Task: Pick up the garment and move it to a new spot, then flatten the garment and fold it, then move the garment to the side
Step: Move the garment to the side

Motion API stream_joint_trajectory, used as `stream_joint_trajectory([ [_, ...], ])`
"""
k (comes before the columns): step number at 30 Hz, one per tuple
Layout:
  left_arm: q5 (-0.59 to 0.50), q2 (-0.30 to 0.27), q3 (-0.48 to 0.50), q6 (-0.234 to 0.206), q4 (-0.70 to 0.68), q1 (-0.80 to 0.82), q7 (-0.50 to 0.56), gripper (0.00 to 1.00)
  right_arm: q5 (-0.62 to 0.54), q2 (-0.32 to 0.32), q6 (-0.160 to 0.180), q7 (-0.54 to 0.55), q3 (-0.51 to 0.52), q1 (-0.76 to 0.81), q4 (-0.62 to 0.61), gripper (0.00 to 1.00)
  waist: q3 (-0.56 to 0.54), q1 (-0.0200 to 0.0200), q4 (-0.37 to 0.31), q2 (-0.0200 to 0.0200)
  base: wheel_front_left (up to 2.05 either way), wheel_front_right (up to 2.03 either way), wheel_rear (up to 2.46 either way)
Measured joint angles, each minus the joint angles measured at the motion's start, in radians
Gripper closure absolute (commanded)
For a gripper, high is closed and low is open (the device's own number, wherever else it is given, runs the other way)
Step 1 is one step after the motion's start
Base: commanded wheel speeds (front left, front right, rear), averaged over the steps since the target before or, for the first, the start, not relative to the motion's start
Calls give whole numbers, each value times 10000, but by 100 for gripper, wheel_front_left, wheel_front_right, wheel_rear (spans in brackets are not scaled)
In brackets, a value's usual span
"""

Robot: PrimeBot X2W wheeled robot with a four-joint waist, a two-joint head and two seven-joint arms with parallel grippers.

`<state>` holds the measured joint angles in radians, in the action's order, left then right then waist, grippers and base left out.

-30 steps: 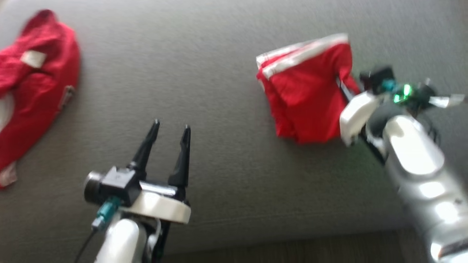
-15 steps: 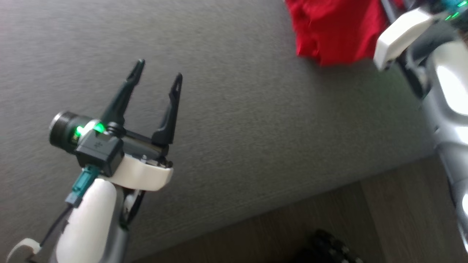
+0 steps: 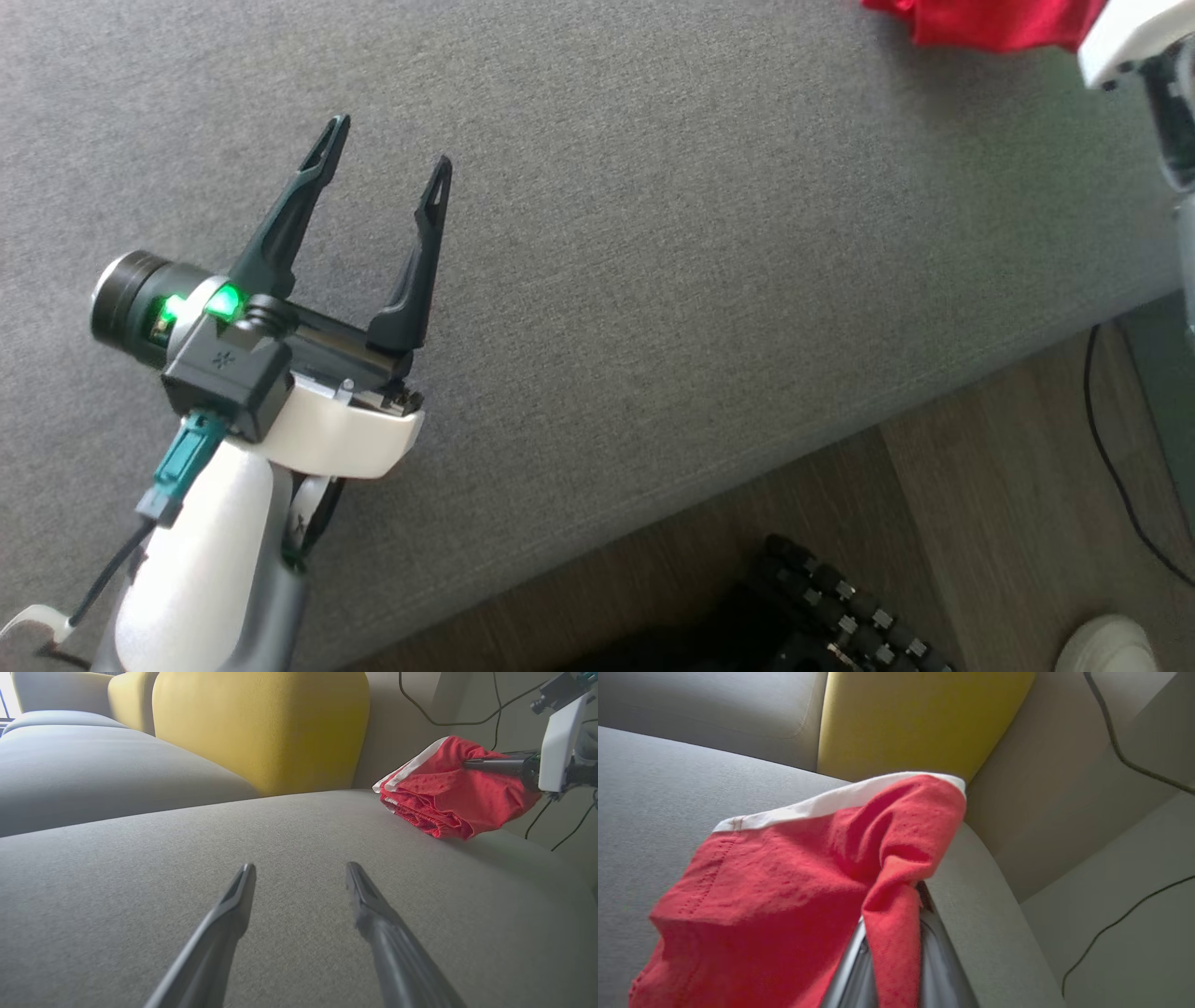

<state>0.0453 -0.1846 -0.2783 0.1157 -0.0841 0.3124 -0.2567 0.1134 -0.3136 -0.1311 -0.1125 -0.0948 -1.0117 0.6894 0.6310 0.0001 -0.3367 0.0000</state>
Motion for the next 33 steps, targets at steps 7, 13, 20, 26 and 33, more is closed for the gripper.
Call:
stream_joint_trajectory([
  [7,0,-31,-21,2,-92,7,0,0,-736,161,0,608,901,125,-924,100,127,0,-20,0,0,0,0],
  [13,2,-19,-67,42,-94,74,-2,0,-1177,420,0,1120,1296,642,-1434,100,189,0,90,0,0,0,0],
  [20,15,38,-69,42,-59,147,-2,0,-978,717,0,1124,930,637,-2219,100,172,0,288,0,0,0,0],
  [26,127,240,-58,27,42,189,-2,0,174,949,0,1358,65,529,-3202,100,-34,0,468,0,0,0,0],
  [33,253,633,-69,15,88,200,-2,0,1745,476,0,3135,412,144,-3143,100,-245,0,810,0,0,0,0],
])
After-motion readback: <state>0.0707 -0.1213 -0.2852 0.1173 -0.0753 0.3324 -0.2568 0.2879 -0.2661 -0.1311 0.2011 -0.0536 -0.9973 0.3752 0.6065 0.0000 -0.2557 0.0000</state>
